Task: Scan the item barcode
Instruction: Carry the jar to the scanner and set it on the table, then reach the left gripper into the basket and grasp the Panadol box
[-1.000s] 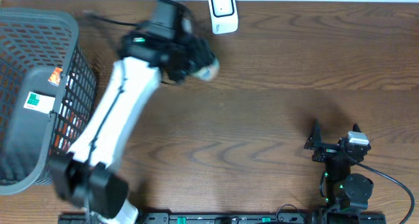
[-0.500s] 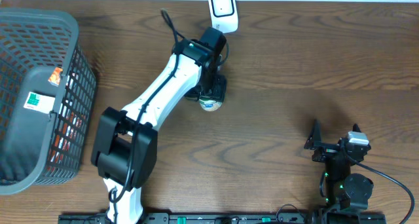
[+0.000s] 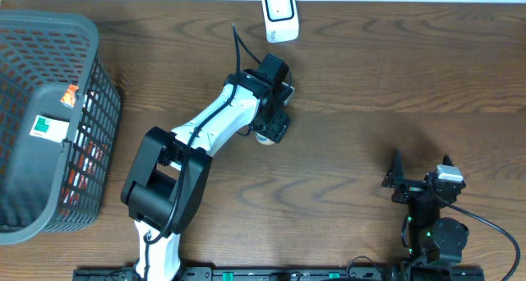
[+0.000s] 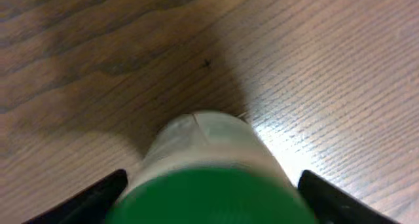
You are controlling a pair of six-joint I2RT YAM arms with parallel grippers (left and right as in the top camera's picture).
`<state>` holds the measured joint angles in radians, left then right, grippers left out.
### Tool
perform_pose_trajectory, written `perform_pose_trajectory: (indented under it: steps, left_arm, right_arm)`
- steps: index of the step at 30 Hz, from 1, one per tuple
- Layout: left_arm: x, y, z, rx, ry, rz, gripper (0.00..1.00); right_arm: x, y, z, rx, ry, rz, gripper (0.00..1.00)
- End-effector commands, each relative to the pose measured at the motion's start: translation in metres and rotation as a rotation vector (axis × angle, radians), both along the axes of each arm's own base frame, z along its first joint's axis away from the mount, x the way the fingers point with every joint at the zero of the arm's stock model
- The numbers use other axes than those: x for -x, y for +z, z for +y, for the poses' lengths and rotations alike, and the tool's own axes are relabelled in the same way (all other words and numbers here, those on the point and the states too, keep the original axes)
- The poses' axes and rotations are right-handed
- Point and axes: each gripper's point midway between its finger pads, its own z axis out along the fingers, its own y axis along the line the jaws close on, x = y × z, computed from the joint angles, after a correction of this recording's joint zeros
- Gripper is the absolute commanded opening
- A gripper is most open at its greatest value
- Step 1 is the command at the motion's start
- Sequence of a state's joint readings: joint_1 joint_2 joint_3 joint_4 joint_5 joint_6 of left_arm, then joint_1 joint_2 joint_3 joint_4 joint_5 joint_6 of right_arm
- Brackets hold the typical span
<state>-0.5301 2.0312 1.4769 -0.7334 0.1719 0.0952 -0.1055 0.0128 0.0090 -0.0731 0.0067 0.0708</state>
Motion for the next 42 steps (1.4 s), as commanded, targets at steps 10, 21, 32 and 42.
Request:
perform_pose_trajectory:
  steps: [10,21,32,42]
  left_arm:
    - [-0.031,0.273,0.031,0.057,0.005,-0.539,0.95]
    - [0.028,0.421,0.327,0.151,1.259,-0.815,0.98]
    - [0.053,0.258,0.459,-0.011,1.824,-0.31,1.0]
    - [0.016,0.135,0.487,-0.097,1.921,-0.055,1.0]
  right_arm:
    - [0.0,-0.001,-0.001,0.008,0.0,0.0,0.99]
    - [0.0,-0.001,-0.001,0.008,0.0,0.0,0.99]
    - [0.0,-0.001,-0.001,0.008,0.0,0.0,0.99]
    - [0.0,-0.001,-0.001,0.008,0.0,0.0,0.99]
